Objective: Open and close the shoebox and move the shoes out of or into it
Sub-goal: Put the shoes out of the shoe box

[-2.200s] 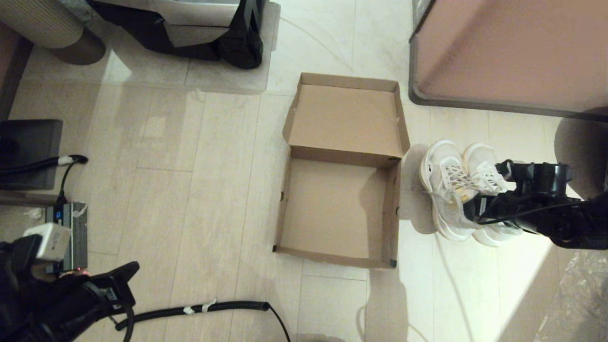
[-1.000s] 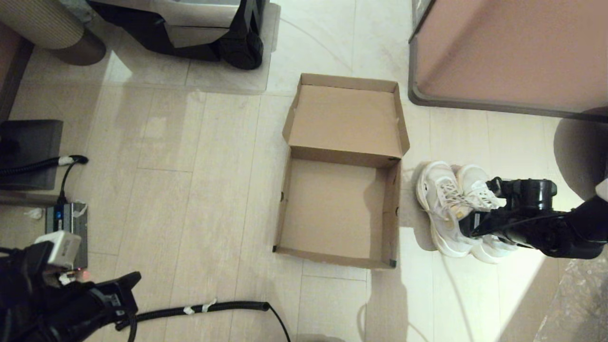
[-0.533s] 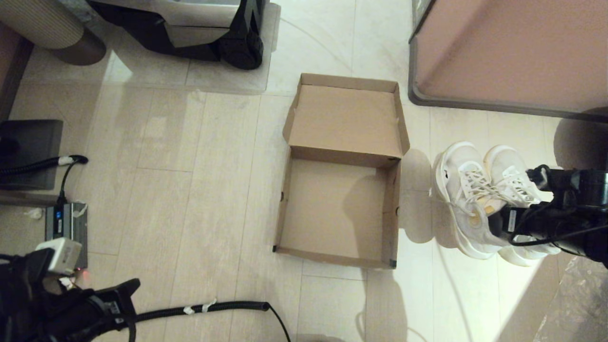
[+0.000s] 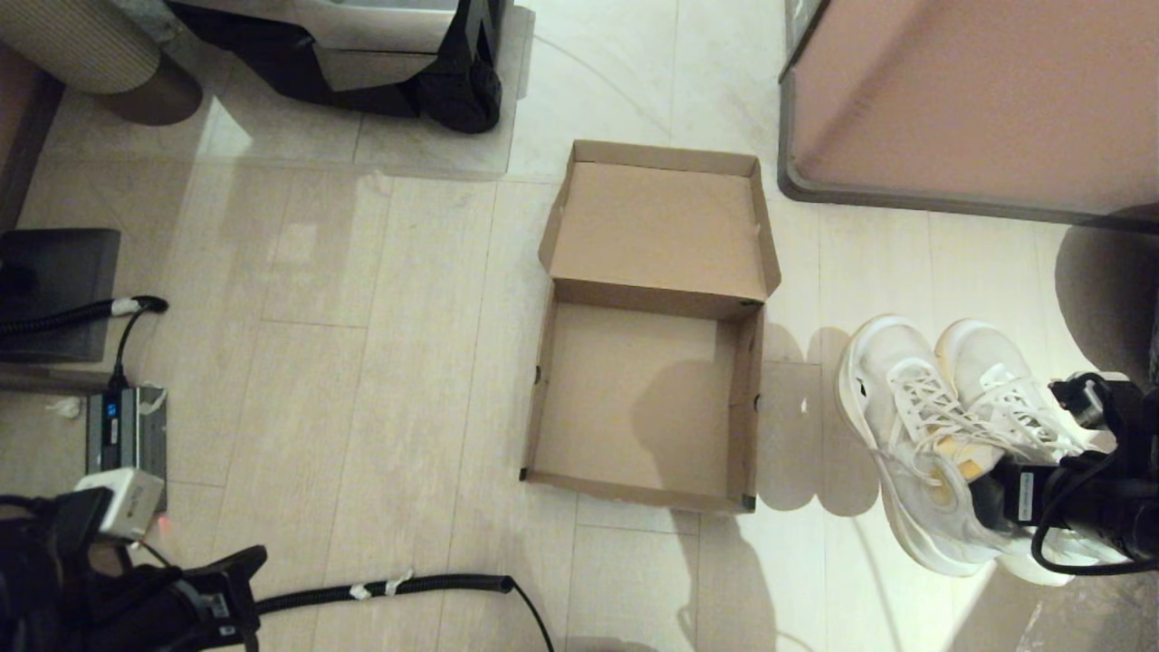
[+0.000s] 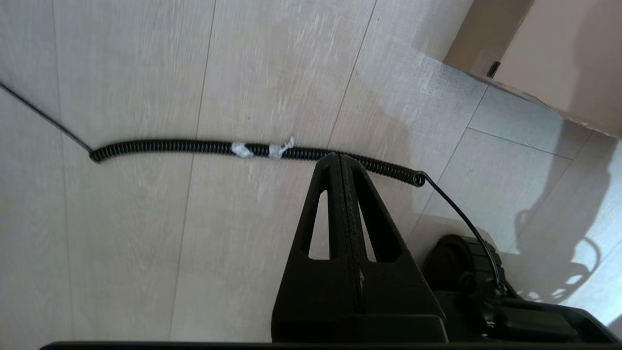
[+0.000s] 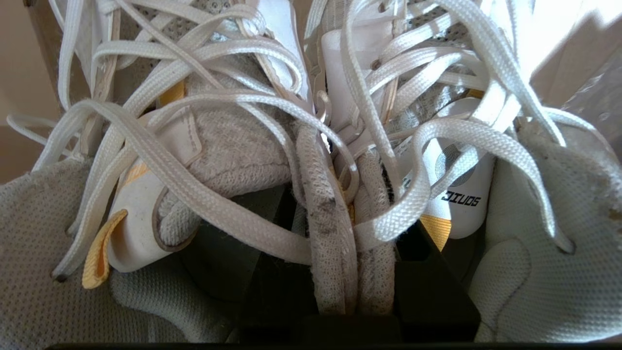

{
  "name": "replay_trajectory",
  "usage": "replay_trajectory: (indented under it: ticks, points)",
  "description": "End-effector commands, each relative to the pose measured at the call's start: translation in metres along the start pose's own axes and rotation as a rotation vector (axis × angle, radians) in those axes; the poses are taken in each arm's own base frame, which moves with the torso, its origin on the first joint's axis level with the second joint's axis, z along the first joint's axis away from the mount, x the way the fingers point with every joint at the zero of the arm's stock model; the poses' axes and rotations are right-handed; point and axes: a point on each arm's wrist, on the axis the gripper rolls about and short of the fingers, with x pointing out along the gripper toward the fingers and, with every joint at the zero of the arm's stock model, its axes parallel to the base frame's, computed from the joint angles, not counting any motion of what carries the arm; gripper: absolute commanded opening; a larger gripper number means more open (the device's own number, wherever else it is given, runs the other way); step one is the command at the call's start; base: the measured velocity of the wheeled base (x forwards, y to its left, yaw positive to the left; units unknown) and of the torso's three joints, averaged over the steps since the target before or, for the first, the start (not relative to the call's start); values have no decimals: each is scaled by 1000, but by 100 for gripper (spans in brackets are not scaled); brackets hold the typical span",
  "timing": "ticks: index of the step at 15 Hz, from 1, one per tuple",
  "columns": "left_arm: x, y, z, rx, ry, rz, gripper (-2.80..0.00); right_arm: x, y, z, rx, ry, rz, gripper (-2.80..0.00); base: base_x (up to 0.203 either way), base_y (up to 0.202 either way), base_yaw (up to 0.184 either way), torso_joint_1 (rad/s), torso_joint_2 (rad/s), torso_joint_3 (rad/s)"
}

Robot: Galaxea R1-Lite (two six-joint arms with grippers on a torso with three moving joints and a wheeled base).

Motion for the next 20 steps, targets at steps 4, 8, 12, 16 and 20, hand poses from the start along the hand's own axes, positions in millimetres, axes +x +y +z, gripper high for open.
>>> replay_trajectory:
  ticks: [4,8,12,16,20]
  points:
    - [2,-4,16,13,-57,-32,-280,85,3,6,22,44,-6,-280,0,0,0,0,0,0]
    - [-1,-3,16,12,-69,-31,-280,190,5,21,25,-48,-41,-280,0,0,0,0,0,0]
    - [-4,-2,14,12,-71,-25,-280,242,8,23,23,-111,-51,-280,0,0,0,0,0,0]
    - [-6,-1,9,12,-57,-23,-280,251,8,14,27,-96,-45,0,0,0,0,0,0,0]
    - [-7,-1,10,11,-67,-22,-280,240,7,26,36,-146,-50,0,0,0,0,0,0,0]
